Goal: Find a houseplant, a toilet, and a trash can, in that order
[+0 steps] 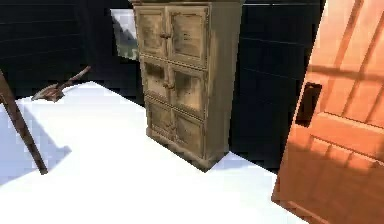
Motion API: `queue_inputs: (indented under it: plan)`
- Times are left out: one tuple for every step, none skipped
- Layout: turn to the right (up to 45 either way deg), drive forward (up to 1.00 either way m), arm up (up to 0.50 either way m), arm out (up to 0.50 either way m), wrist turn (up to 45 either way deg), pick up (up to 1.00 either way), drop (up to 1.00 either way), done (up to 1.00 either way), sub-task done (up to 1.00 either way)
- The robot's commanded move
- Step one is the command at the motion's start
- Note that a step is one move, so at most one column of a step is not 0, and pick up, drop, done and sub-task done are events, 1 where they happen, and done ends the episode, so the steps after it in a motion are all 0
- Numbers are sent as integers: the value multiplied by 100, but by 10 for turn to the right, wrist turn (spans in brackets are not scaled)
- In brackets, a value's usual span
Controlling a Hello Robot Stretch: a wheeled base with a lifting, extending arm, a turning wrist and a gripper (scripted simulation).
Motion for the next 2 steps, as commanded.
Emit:
queue_inputs:
  plan:
    - [-420,0,0,0,0,0,0,0,0]
    - [0,50,0,0,0,0,0,0,0]
